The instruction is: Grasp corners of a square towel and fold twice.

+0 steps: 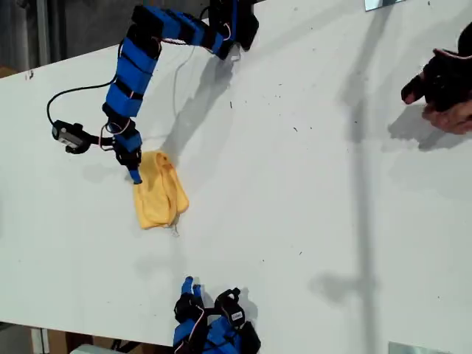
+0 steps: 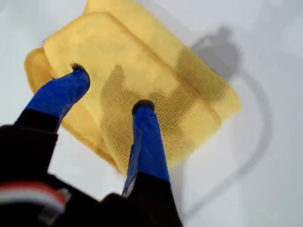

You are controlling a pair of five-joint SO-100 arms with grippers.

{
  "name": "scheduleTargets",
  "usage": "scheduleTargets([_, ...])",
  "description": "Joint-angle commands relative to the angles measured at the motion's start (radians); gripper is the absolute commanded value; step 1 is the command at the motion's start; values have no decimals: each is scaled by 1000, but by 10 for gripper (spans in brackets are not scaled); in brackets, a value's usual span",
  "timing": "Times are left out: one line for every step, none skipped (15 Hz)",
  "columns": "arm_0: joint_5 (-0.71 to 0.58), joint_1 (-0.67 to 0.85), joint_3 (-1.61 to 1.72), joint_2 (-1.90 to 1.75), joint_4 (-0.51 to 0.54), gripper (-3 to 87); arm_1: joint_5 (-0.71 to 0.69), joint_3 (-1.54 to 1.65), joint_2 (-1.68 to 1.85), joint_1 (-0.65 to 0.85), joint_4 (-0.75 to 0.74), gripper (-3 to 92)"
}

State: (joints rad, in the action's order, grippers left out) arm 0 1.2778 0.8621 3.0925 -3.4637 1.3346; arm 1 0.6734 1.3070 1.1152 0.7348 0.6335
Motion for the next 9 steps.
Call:
scheduleTargets([12,-15,2,-5,-11,115,80,-411,-296,12,63,219])
scheduleTargets([12,-17,2,-5,-11,115,120,-453,-350,-3,94,219])
scheduleTargets([12,-17,2,-5,-11,115,170,-431,-351,-20,166,218])
scheduleTargets([11,-17,2,-5,-11,115,210,-380,-322,-51,273,225])
scheduleTargets([11,-18,2,-5,-11,115,216,-282,-250,-103,345,218])
scheduleTargets([11,-18,2,-5,-11,115,224,-143,-140,-170,356,216])
scheduleTargets([11,-18,2,-5,-11,115,238,-12,-20,-244,336,210])
scheduleTargets([12,-18,2,-5,-11,115,267,97,91,-314,316,204])
scheduleTargets([14,-18,2,-5,-11,115,293,175,184,-382,304,201])
